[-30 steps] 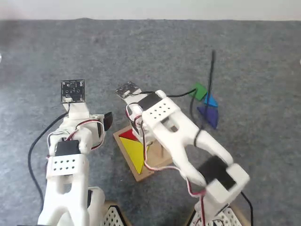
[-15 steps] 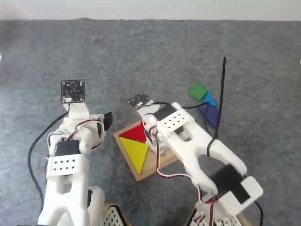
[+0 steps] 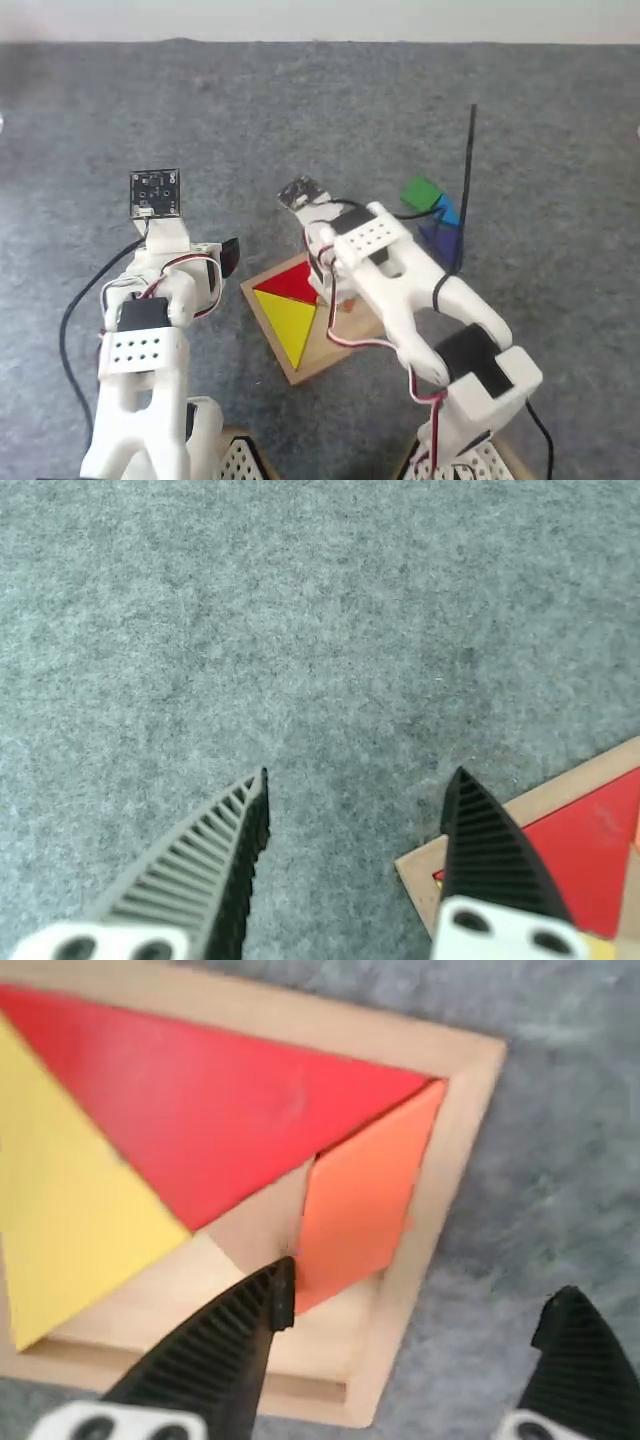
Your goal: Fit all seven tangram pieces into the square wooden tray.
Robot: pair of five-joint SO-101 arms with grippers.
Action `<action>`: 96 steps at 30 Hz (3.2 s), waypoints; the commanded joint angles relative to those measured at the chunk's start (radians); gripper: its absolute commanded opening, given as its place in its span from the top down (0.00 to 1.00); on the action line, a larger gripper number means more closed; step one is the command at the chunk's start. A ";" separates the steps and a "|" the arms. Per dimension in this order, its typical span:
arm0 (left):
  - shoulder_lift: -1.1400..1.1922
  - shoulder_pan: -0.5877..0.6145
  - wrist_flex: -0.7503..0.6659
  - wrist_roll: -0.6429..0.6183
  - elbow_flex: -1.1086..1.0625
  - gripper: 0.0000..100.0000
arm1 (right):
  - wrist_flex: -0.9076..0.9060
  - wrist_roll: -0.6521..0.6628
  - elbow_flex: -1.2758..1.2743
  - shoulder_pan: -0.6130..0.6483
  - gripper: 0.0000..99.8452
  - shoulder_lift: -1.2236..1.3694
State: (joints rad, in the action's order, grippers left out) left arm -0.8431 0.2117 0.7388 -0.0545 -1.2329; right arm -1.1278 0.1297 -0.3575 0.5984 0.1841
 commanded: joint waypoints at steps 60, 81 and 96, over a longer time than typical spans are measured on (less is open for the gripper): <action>-0.026 0.000 -0.015 0.018 0.010 0.73 | -0.170 0.617 0.918 -0.429 0.82 0.657; -0.026 0.000 -0.017 0.018 0.010 0.73 | -0.492 0.463 1.048 -0.354 0.96 0.476; -0.026 0.000 -0.017 0.018 0.010 0.73 | -0.564 0.430 0.781 -0.033 0.96 0.038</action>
State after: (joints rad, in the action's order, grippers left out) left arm -0.8431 0.2117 0.7388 -0.0453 -1.2329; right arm -1.7384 0.5961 0.5048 0.4941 0.4020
